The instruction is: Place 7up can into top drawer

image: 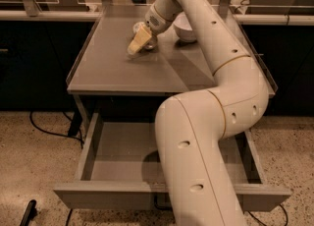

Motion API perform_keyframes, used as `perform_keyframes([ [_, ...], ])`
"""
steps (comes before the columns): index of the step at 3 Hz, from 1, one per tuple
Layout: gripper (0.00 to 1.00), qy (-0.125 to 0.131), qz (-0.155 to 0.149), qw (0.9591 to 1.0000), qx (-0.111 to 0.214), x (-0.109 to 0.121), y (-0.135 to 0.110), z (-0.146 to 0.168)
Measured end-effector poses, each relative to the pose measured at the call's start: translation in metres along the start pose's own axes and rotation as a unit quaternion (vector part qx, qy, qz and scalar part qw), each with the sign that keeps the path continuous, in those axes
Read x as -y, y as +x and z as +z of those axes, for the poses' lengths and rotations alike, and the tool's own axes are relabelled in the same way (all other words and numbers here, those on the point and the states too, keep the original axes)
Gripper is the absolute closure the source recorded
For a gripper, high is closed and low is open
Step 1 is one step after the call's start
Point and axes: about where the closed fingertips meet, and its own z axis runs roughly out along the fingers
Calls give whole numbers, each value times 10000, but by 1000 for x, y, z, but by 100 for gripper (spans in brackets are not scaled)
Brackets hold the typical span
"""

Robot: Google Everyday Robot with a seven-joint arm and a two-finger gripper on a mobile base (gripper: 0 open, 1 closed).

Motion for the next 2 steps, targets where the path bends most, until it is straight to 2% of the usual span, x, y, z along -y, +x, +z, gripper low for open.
perform_keyframes([
  [2,66,0,0,10000,0,0,0,0],
])
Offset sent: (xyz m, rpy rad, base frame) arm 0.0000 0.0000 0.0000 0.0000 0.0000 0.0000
